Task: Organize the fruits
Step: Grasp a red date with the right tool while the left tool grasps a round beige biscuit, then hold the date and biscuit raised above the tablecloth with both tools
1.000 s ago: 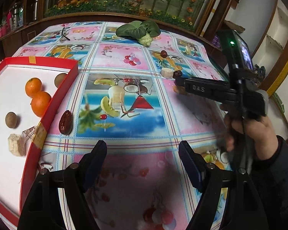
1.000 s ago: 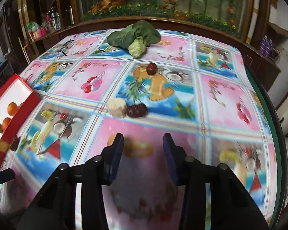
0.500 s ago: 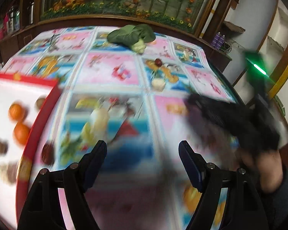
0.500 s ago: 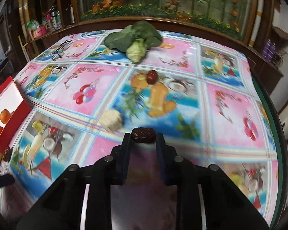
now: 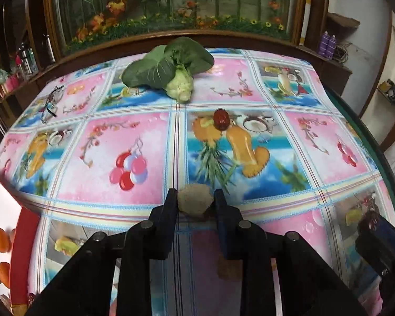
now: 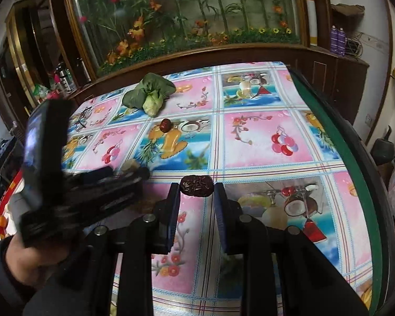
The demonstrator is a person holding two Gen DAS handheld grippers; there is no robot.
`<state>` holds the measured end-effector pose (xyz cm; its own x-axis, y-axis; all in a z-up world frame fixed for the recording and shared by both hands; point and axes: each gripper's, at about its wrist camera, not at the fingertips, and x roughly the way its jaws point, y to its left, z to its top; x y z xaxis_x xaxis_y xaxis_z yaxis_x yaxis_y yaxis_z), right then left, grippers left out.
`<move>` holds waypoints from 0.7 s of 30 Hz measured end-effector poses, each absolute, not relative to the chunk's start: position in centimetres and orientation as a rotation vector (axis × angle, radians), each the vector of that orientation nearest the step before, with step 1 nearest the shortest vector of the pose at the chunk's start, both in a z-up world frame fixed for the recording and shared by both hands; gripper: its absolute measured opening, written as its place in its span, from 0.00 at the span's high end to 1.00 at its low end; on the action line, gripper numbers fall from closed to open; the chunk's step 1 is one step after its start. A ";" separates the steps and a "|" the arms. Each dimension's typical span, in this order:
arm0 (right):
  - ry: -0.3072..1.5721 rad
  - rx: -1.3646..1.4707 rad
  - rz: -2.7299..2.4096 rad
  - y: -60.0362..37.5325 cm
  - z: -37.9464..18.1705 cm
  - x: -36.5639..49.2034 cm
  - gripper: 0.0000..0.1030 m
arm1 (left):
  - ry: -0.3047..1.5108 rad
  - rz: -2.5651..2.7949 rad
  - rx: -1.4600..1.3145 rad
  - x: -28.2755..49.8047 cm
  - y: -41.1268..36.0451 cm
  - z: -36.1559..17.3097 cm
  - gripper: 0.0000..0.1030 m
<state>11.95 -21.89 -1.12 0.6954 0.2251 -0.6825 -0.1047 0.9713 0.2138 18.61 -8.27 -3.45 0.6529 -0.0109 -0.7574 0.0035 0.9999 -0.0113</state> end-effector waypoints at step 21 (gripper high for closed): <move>0.782 0.037 0.122 -18.6 -0.5 9.4 0.74 | 0.844 -0.109 -0.167 3.1 -1.1 -0.8 0.75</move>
